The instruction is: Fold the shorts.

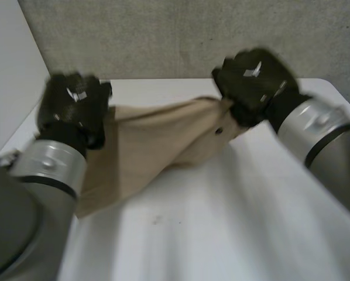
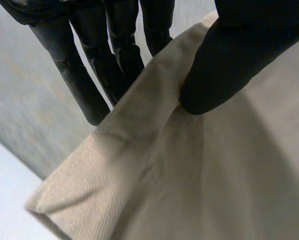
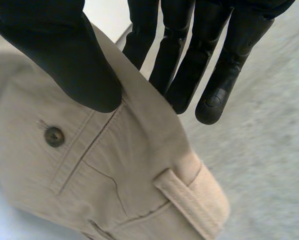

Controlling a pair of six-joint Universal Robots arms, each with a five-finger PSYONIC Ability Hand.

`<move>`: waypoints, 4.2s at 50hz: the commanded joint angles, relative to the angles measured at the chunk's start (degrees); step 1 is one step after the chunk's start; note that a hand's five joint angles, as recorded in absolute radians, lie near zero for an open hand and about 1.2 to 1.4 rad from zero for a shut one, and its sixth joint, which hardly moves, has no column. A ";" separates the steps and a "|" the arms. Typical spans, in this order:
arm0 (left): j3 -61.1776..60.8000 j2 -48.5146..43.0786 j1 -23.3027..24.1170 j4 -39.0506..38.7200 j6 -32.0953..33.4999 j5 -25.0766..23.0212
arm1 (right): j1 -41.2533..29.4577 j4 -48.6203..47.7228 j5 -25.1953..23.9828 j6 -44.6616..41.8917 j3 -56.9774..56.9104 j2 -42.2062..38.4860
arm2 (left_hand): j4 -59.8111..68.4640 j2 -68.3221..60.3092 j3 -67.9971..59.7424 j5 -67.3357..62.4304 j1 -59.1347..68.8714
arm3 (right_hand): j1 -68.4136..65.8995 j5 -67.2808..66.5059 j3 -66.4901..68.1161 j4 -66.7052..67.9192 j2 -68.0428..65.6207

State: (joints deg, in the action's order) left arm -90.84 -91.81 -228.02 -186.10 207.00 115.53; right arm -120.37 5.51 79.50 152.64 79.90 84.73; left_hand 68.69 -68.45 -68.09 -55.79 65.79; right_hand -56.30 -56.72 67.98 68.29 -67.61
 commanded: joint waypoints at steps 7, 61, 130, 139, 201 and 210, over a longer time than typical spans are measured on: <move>2.68 2.97 -0.41 1.79 15.18 -8.48 | 2.33 18.22 -1.63 -1.20 -19.86 -7.46 | 11.31 -11.55 -11.91 -14.21 14.21 | -23.70 -13.28 12.02 11.71 -12.39; -17.16 -12.25 -4.72 -23.71 4.82 -12.53 | 1.27 -7.53 -2.59 -6.13 14.57 -20.57 | 11.31 -11.55 -11.91 -14.21 14.21 | -23.70 -13.28 12.02 11.71 -12.39; -15.86 4.62 -0.85 0.37 4.46 -8.65 | 6.72 -1.86 -0.40 -11.01 13.53 1.55 | 11.31 -11.55 -11.91 -14.21 14.21 | -23.70 -13.28 12.02 11.71 -12.39; -19.02 4.80 0.12 6.36 4.28 -8.57 | 6.99 22.16 -0.13 -21.59 15.11 10.71 | 11.31 -11.55 -11.91 -14.21 14.21 | -23.70 -13.28 12.02 11.71 -12.39; -1.68 -21.48 -7.88 -33.28 8.24 -15.86 | 5.58 -28.28 9.44 -18.87 -2.12 -26.27 | 11.31 -11.55 -11.91 -14.21 14.21 | -23.70 -13.28 12.02 11.71 -12.39; -10.58 -24.65 -5.77 -26.61 8.94 -15.25 | 5.76 -16.95 9.45 -19.57 4.12 -27.70 | 11.31 -11.55 -11.91 -14.21 14.21 | -23.70 -13.28 12.02 11.71 -12.39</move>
State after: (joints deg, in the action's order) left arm -94.86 -114.88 -235.46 -218.27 214.99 99.83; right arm -114.72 -21.01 89.00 133.53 79.83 57.61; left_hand 68.93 -68.76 -68.54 -57.46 65.79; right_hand -55.82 -57.25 67.76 68.54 -67.78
